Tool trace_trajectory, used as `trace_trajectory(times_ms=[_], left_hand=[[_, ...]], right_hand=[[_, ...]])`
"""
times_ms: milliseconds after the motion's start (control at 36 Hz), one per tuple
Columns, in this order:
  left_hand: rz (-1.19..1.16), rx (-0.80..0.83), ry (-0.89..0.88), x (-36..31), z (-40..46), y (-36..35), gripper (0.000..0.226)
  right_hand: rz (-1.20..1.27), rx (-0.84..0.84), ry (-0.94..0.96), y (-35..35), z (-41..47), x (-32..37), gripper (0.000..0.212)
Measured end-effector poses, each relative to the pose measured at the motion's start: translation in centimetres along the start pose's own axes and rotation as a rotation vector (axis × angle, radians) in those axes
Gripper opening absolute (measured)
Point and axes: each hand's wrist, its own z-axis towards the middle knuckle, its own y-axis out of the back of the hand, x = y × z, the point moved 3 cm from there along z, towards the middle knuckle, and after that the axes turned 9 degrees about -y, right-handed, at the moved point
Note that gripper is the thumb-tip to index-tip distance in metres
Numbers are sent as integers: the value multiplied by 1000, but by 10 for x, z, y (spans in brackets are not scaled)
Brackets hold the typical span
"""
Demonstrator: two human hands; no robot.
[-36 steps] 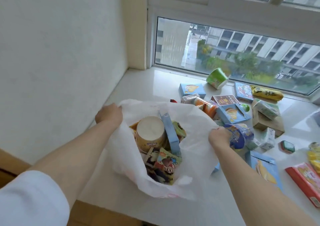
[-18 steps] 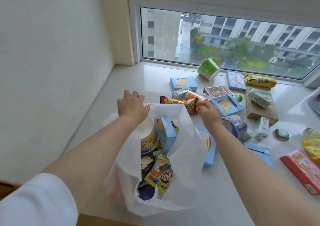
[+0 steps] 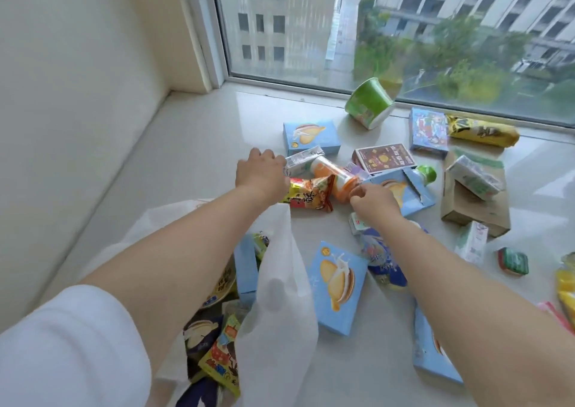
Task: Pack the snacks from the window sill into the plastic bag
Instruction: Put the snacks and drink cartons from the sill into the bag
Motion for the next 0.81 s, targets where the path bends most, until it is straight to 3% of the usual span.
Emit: trace_trajectory(times_ms=[194,361,583,806], left_hand=[[44,174,-117,-13,77,-44,50],[109,340,-240,-13,122,-91,70],[64,382,-286,-1,133,-151,89],[-94,371,-206,16,126,-155,61]], right_hand=[[-158,-9,5,-19,76,11,27],[-306,-105,28,-34,133,21,39],[-403,-38,35,-70,181,26,55],[-327,82,-99,-79,180,29,64]])
